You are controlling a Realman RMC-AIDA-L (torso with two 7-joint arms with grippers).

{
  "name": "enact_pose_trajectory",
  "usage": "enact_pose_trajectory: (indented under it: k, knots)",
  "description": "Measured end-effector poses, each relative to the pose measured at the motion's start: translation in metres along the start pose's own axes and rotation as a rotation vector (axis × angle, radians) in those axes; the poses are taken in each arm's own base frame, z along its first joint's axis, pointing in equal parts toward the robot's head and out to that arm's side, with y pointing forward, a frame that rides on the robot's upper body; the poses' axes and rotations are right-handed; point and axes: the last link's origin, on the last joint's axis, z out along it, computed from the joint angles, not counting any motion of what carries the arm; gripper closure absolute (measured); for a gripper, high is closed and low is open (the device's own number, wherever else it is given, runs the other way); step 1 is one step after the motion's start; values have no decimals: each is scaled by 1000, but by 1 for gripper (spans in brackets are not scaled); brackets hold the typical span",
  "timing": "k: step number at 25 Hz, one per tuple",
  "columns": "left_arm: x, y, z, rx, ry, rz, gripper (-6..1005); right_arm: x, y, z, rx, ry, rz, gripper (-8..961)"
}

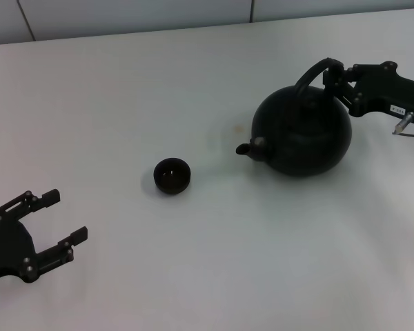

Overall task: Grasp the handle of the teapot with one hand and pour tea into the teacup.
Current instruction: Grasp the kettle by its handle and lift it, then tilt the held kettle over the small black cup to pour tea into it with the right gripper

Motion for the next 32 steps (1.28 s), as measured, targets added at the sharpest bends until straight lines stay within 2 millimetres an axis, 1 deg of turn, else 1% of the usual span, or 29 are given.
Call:
enact_pose_trajectory:
  k: [5,8,9,10,13,15,20,23,27,32]
  knots:
    - [0,0,1,-1,2,0,250,-5,-4,0,22,-31,10,857]
    - [0,1,1,-2,3,-1,250,-14,-8,3,45,-77,20,862]
    - [0,2,2,-3,5,-4,250,-21,-9,9,47,-96,18,862]
    - [0,2,2,-3,5,-4,250,-21,-9,9,47,-96,18,863]
    - [0,3,4,-3,8,-5,250,-32,-10,21,38,-107,3,863]
    - [0,3,4,-3,10,-6,250,-39,-9,33,26,-98,-12,863]
    - [1,3,6,-5,12,-4,250,-55,1,65,-23,-63,-46,862]
    - [2,2,7,-7,14,-3,250,-61,8,79,-51,-48,-71,862]
    - [2,3,8,-8,16,-4,250,-68,13,88,-73,-48,-91,862]
    - [2,3,9,-8,17,-5,250,-71,15,90,-81,-54,-97,863]
